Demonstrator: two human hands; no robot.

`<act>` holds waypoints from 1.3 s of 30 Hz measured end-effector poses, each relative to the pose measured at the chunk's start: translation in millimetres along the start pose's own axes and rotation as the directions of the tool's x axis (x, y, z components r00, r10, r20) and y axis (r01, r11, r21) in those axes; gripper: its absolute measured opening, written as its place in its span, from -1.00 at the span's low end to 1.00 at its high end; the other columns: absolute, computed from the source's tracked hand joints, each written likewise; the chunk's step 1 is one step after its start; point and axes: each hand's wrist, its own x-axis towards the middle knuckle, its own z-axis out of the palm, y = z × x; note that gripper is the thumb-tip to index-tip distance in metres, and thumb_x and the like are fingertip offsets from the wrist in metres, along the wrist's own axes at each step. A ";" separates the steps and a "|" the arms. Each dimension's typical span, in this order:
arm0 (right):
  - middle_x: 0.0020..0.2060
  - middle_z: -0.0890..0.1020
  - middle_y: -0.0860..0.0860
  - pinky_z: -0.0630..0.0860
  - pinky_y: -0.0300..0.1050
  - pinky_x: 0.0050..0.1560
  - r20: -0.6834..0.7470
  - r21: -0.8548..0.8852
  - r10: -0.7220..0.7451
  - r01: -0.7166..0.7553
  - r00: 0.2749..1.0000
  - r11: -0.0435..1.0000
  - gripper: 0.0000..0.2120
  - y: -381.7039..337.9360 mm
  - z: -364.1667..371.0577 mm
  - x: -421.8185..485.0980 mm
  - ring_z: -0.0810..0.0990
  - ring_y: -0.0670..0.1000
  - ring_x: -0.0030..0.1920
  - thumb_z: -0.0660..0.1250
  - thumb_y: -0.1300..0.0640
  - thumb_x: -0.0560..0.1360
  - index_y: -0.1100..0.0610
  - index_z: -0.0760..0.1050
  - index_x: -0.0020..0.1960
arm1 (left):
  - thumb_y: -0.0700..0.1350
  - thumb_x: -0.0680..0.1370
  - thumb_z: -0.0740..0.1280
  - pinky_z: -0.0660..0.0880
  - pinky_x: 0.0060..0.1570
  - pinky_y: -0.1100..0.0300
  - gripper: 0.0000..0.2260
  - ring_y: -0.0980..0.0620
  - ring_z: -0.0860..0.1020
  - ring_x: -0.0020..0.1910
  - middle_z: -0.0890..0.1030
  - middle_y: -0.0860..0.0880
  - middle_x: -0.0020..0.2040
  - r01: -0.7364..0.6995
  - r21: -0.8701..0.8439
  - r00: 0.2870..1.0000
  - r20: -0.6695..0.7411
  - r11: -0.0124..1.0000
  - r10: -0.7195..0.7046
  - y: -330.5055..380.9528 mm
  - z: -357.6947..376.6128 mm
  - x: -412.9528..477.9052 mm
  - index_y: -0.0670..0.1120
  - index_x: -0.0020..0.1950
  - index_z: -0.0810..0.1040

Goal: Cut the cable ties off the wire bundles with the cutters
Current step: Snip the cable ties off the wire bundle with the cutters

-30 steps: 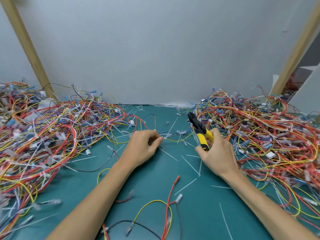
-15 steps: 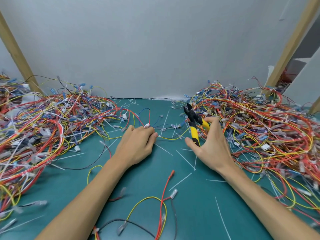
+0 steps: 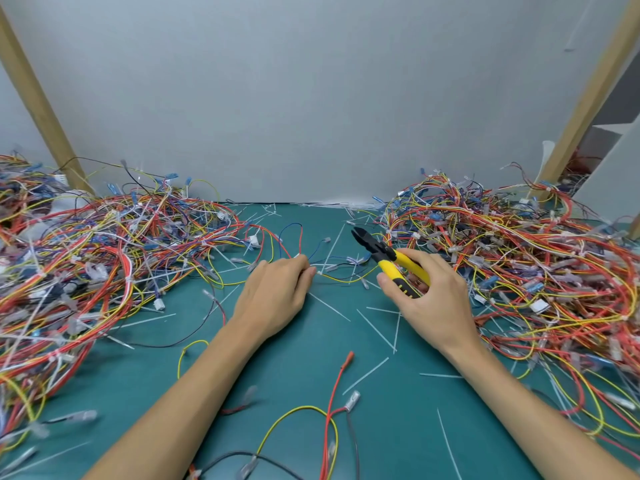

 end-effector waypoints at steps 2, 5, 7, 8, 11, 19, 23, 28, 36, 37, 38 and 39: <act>-0.02 0.57 -0.14 0.44 -0.20 0.02 0.033 -0.051 -0.009 0.010 0.999 0.999 -0.55 -0.8 -0.4 -1.1 0.54 -0.10 -0.03 0.41 -0.23 0.36 -0.09 0.55 0.20 | 0.00 0.65 0.13 0.15 -0.22 0.08 -0.76 -0.22 0.48 -0.21 0.57 -0.06 -0.25 0.029 -0.044 1.000 -0.012 0.999 -0.029 0.1 -0.7 -0.1 -0.04 -0.18 0.33; -0.03 0.59 -0.11 0.49 -0.05 0.08 0.099 -0.146 -0.017 0.031 0.995 0.989 -0.54 -1.9 0.0 -2.5 0.55 -0.04 0.02 0.41 -0.25 0.36 -0.09 0.56 0.19 | 0.01 0.65 0.14 0.19 -0.23 0.07 -0.76 -0.20 0.48 -0.19 0.57 -0.05 -0.25 0.069 -0.066 0.997 -0.014 0.995 -0.070 -1.6 -0.4 -0.1 -0.07 -0.16 0.37; -0.02 0.58 -0.11 0.47 -0.02 0.12 0.133 -0.201 -0.018 0.045 0.991 0.979 -0.54 -1.1 0.5 -2.5 0.54 -0.01 0.05 0.41 -0.25 0.36 -0.08 0.56 0.20 | 0.01 0.64 0.14 0.25 -0.24 0.05 -0.77 -0.19 0.48 -0.19 0.56 -0.04 -0.26 0.077 -0.076 0.997 -0.010 0.994 -0.078 -3.5 -0.2 0.5 -0.07 -0.15 0.39; -0.02 0.58 -0.11 0.46 -0.02 0.14 0.145 -0.221 -0.019 0.051 0.989 0.974 -0.54 -0.6 0.6 -2.7 0.53 0.00 0.06 0.42 -0.24 0.36 -0.08 0.56 0.20 | 0.00 0.63 0.14 0.27 -0.23 0.05 -0.77 -0.19 0.48 -0.20 0.55 -0.04 -0.27 0.069 -0.077 0.998 -0.004 0.995 -0.070 -3.7 -0.3 0.1 -0.07 -0.15 0.40; -0.03 0.59 -0.12 0.42 -0.02 0.15 0.158 -0.253 -0.052 0.091 0.986 0.963 -0.54 -0.6 0.7 -3.9 0.49 0.01 0.05 0.43 -0.23 0.35 -0.07 0.56 0.19 | -0.02 0.63 0.14 0.32 -0.17 0.03 -0.79 -0.17 0.48 -0.22 0.49 -0.01 -0.31 0.047 -0.079 0.999 0.017 0.996 -0.046 -3.1 -1.5 -1.3 -0.07 -0.14 0.43; -0.03 0.53 -0.14 0.26 -0.18 0.07 0.231 -0.302 -0.129 0.198 0.964 0.933 -0.54 -3.4 1.6 -6.0 0.45 -0.04 0.00 0.34 -0.28 0.35 -0.04 0.55 0.14 | 0.00 0.62 0.17 0.31 -0.26 0.04 -0.79 -0.11 0.48 -0.23 0.54 0.00 -0.31 0.118 -0.145 0.993 0.036 0.982 -0.114 -5.0 -2.9 0.6 -0.04 -0.15 0.47; -0.02 0.52 -0.14 0.26 -0.19 0.07 0.236 -0.279 -0.138 0.203 0.962 0.939 -0.54 -4.6 1.5 -5.4 0.45 -0.04 0.02 0.33 -0.27 0.35 -0.05 0.54 0.14 | 0.00 0.62 0.18 0.35 -0.25 0.05 -0.79 -0.08 0.47 -0.25 0.53 0.01 -0.32 0.121 -0.168 0.992 0.063 0.978 -0.112 -6.5 -3.4 1.2 -0.01 -0.17 0.48; -0.03 0.49 -0.17 0.25 -0.21 0.06 0.261 -0.264 -0.163 0.233 0.951 0.936 -0.55 -6.2 1.5 -5.7 0.43 -0.07 0.01 0.32 -0.28 0.34 -0.07 0.53 0.13 | -0.01 0.62 0.20 0.42 -0.20 0.01 -0.79 -0.08 0.49 -0.24 0.56 0.01 -0.31 0.104 -0.176 0.992 0.086 0.979 -0.090 -4.5 -5.4 0.2 0.05 -0.21 0.45; -0.03 0.47 -0.20 0.29 -0.19 0.04 0.273 -0.245 -0.189 0.258 0.943 0.935 -0.55 -5.4 2.8 -6.7 0.38 -0.14 -0.02 0.32 -0.30 0.35 -0.08 0.51 0.13 | -0.03 0.62 0.19 0.39 -0.19 0.03 -0.78 -0.02 0.46 -0.26 0.55 0.04 -0.32 0.079 -0.166 0.994 0.090 0.983 -0.064 -4.8 -4.0 -0.1 0.10 -0.24 0.44; -0.04 0.48 -0.20 0.31 -0.18 0.04 0.276 -0.239 -0.192 0.260 0.942 0.935 -0.55 -5.2 2.9 -6.7 0.38 -0.15 -0.01 0.32 -0.30 0.35 -0.09 0.51 0.13 | -0.02 0.62 0.19 0.38 -0.20 0.04 -0.77 -0.01 0.45 -0.26 0.55 0.05 -0.32 0.078 -0.168 0.994 0.094 0.983 -0.063 -5.2 -3.4 0.1 0.11 -0.24 0.44; -0.04 0.48 -0.21 0.33 -0.19 0.03 0.276 -0.232 -0.193 0.260 0.942 0.937 -0.56 -5.0 2.9 -6.6 0.39 -0.16 -0.01 0.32 -0.30 0.35 -0.09 0.52 0.12 | -0.02 0.62 0.18 0.37 -0.21 0.05 -0.77 0.00 0.45 -0.26 0.54 0.06 -0.32 0.078 -0.170 0.993 0.097 0.982 -0.062 -5.6 -2.9 0.0 0.12 -0.24 0.44; -0.05 0.48 -0.21 0.34 -0.20 0.01 0.274 -0.226 -0.195 0.260 0.942 0.939 -0.57 -5.0 2.9 -6.6 0.39 -0.17 -0.01 0.33 -0.30 0.34 -0.09 0.52 0.11 | -0.02 0.63 0.18 0.35 -0.22 0.06 -0.76 0.01 0.44 -0.26 0.53 0.06 -0.33 0.077 -0.172 0.993 0.099 0.982 -0.061 -5.8 -2.6 -0.4 0.12 -0.24 0.44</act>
